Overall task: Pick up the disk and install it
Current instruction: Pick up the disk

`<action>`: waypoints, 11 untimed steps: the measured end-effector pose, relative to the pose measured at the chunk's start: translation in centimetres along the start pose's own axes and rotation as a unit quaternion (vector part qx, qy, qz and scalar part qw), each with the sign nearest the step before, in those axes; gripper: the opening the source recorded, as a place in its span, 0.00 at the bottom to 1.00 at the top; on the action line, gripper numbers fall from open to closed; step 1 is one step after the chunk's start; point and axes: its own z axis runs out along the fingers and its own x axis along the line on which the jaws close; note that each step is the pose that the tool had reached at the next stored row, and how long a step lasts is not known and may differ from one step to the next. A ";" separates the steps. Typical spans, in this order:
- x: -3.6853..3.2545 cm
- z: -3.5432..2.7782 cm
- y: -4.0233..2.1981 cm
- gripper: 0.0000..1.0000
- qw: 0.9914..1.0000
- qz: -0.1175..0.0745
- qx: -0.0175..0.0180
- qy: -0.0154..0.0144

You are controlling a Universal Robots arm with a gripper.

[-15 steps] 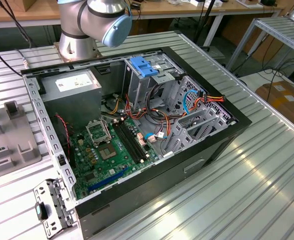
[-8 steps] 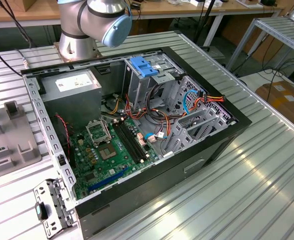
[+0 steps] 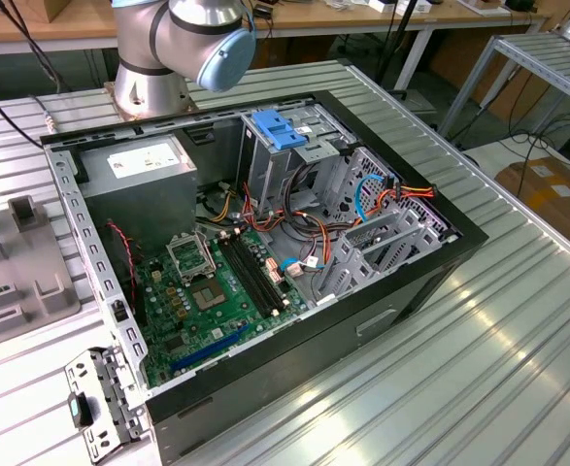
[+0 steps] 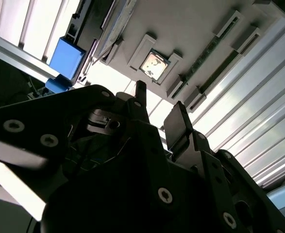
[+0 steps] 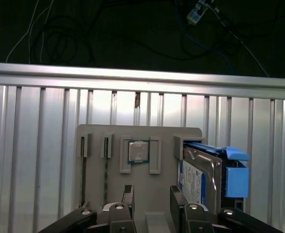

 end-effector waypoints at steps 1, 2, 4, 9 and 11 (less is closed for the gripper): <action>-0.04 0.01 0.00 0.43 1.000 0.000 0.000 0.000; -0.09 0.01 0.00 0.43 1.000 0.000 0.000 0.000; -0.20 0.03 -0.01 0.43 1.000 0.000 0.000 0.000; -0.49 0.05 -0.02 0.43 1.000 0.000 0.000 0.000; -0.65 0.07 -0.03 0.43 1.000 0.000 0.000 0.000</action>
